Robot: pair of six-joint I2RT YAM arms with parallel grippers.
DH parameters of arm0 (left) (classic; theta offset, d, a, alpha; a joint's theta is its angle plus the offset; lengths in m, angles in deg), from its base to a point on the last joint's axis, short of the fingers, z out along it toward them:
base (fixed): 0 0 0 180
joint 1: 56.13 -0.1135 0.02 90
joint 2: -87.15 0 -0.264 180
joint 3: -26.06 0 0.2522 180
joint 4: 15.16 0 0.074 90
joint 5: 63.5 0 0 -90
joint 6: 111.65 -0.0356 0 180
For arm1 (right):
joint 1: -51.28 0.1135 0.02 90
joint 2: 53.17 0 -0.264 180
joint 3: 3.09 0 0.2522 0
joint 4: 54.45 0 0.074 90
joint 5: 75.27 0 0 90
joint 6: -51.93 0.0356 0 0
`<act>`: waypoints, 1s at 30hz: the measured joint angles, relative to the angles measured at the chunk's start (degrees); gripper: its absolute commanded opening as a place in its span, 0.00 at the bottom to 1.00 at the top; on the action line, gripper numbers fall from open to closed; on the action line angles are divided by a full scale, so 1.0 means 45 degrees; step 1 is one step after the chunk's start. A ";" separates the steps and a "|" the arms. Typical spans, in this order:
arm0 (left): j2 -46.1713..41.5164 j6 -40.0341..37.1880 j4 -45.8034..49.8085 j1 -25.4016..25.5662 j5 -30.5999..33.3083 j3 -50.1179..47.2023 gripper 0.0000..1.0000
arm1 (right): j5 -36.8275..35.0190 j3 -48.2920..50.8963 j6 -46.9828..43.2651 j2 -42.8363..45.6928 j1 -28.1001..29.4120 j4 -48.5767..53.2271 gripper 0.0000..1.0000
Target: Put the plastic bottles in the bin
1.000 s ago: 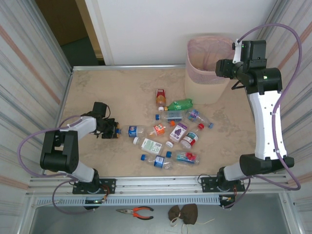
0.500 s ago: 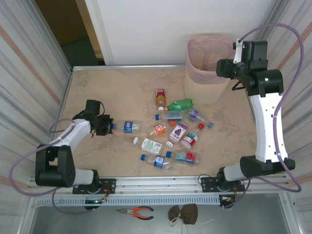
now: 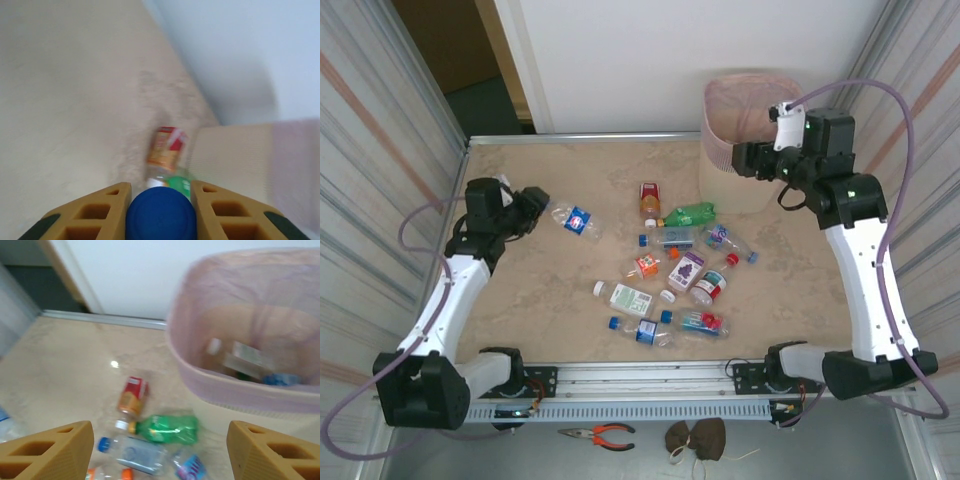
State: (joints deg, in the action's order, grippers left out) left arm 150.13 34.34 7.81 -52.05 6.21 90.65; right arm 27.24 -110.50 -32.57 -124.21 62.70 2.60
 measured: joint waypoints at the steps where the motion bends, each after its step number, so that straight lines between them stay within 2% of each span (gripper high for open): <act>1: -0.0102 -0.0262 -0.0597 0.0000 -0.0427 -0.0058 0.00 | 0.0316 0.0262 0.0000 0.0141 0.0126 -0.0311 0.70; 5: -0.0136 -0.1413 -0.3172 0.0010 -0.2613 -0.0029 0.00 | 0.1758 0.1195 0.0000 0.0588 0.0801 -0.1559 0.70; 9: 0.0204 -0.2812 -0.4075 0.0311 -0.4503 0.0806 0.00 | 0.2992 0.1783 0.0000 0.0758 0.1583 -0.2652 0.72; 14: 0.0194 -0.5673 -0.3929 0.1705 -0.6426 0.2584 0.00 | 0.4483 0.2487 -0.0058 0.0894 0.2652 -0.3784 0.76; 19: -0.0136 -0.7854 -0.3886 0.2851 -0.8014 0.3376 0.00 | 0.5576 0.2905 -0.0559 0.0957 0.3837 -0.4507 0.81; 30: -0.0146 -1.0180 -0.3337 0.4838 -1.0380 0.4600 0.00 | 0.7631 0.3079 -0.2025 0.1030 0.5950 -0.5396 0.93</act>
State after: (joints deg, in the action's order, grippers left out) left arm 149.47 -11.48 -7.20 -30.28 -40.50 111.34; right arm 61.58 -96.64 -41.68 -119.58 89.47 -21.68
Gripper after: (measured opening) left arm 0.297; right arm 0.919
